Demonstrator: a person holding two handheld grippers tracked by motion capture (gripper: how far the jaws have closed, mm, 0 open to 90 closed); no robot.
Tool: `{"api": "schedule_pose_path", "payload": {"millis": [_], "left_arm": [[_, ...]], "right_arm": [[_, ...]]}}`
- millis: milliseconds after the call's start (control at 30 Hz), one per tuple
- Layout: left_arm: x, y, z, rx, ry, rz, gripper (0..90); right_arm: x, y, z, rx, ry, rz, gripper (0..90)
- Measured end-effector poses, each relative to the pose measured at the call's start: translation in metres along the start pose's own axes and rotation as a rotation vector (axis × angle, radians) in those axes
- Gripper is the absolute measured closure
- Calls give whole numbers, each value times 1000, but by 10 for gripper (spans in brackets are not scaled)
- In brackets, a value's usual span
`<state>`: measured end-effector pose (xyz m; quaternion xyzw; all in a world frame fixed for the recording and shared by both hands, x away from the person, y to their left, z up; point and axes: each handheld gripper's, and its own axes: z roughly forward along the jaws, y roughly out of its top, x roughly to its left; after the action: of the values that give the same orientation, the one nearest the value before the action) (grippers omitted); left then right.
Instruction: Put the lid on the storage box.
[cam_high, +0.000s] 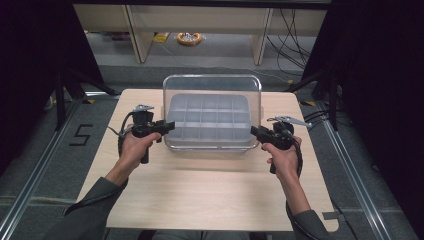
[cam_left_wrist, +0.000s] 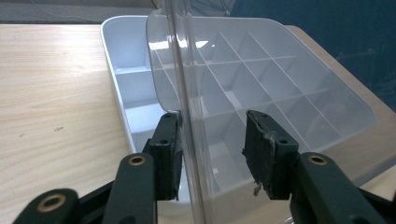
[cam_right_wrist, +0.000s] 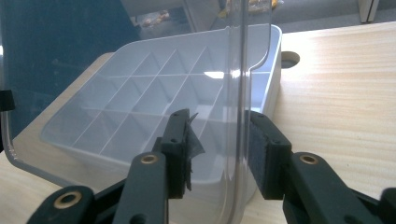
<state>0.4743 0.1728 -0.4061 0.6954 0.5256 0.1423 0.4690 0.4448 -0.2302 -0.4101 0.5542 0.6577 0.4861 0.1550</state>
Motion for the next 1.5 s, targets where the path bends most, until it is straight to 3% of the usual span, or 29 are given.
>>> {"api": "schedule_pose_path", "payload": {"millis": [133,167,200,233,367,400,500,533,567,600,633,667,800,833,967,1067,1100,1167,1233,1267,1300,1333,1500], "left_arm": [[5,6,5,-7,8,-30,559],[8,10,7,-1,16,-32,558],[8,10,7,-1,16,-32,556],[9,12,8,-2,18,-43,556],[14,18,14,12,35,-50,553],[14,18,14,12,35,-50,552],[17,20,19,14,38,-58,551],[17,21,20,9,39,-71,551],[18,21,21,16,44,-68,550],[19,21,24,24,44,-66,545],[19,21,24,24,44,-66,545],[20,21,26,26,40,-83,545],[22,21,29,30,41,-91,544],[23,22,30,35,42,-94,544],[26,22,34,45,42,-105,542],[26,22,36,43,46,-112,539],[27,22,36,49,45,-118,539],[28,22,37,52,43,-124,538],[28,21,38,54,45,-124,536],[28,21,39,59,47,-123,536],[28,21,39,61,48,-123,536],[29,20,40,58,46,-126,534],[30,17,44,75,42,-139,530]], "right_arm": [[0,4,9,-16,-3,-6,633],[5,6,9,8,5,51,633],[2,7,12,-1,-8,10,633],[2,7,12,-1,-8,10,633],[2,12,22,-8,-5,16,632],[4,13,22,7,-15,45,631],[0,14,28,-2,-15,14,630],[0,14,29,0,-16,20,630],[3,14,30,12,-25,56,627],[-1,15,33,4,-23,25,623],[-1,15,33,4,-23,25,623],[1,14,35,11,-29,64,621],[-1,14,37,20,-31,60,620],[-4,13,39,14,-38,37,620],[-1,13,42,30,-46,81,614],[-5,12,45,25,-37,54,610],[-3,12,45,38,-35,89,609],[-3,11,46,36,-37,91,609],[-2,10,47,47,-38,124,603],[-2,10,47,47,-38,124,603],[-7,10,48,36,-33,65,602],[-4,9,49,43,-39,102,599],[-10,8,52,44,-48,74,591]]}}
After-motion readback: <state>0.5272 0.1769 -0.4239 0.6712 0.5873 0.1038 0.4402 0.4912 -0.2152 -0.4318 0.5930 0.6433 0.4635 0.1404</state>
